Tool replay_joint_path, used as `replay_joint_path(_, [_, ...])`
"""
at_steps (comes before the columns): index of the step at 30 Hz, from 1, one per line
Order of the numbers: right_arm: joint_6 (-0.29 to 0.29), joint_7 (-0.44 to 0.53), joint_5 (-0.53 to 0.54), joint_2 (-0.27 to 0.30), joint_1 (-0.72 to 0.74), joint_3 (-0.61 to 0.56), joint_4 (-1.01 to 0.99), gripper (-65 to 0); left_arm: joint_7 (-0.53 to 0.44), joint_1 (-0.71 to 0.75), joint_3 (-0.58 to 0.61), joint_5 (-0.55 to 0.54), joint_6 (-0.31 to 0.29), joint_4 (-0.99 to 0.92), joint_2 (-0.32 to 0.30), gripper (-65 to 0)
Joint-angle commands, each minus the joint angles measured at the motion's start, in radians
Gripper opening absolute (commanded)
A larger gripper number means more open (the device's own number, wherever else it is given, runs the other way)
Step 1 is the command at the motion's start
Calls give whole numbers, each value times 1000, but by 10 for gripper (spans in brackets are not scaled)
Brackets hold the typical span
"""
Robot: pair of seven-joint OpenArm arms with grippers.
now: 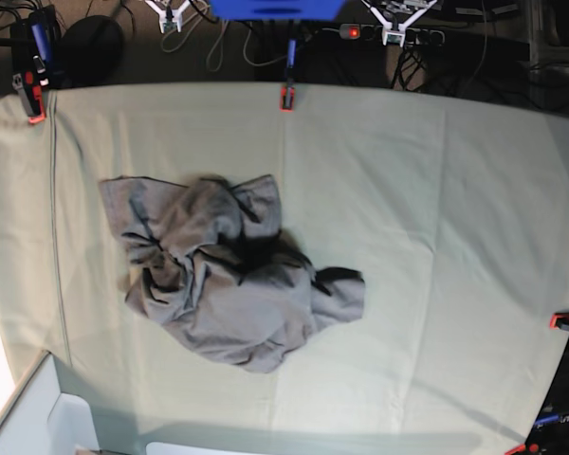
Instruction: Layout the t-shirt on the table in an organized manner, then fold the t-shirt properly
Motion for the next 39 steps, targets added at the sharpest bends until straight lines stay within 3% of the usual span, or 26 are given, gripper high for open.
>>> replay_joint_path(1, [22,-7,5,0,-13,0,23,-650,-1,10,0,-1,5,-2,-2,-650])
replay_joint_path(5, [22,-10,5,0,-64,0,112,-650,-1,10,0,-1,5,-2,-2,-650])
replay_joint_path(21, [22,-1,3,0,-99,0,128,-650,-4,50,0,-1,5,14,-4,-650])
replay_joint_path(25, [23,7,3,2,-216,0,296,-650,6,217,-2,-3,3,251,-19,-650])
replay_joint_path(31, [23,-61,5,16,-476,0,774,-650,21,553,-2,-3,6,790,-33,-650])
replay_joint_path(35, [23,-128,6,40,-605,0,1053,-650,134,708,-3,-20,11,1154,-70,-650])
replay_joint_path(39, [23,-179,8,63,-719,6,1326,-650,245,809,-28,-132,11,1470,-121,-650])
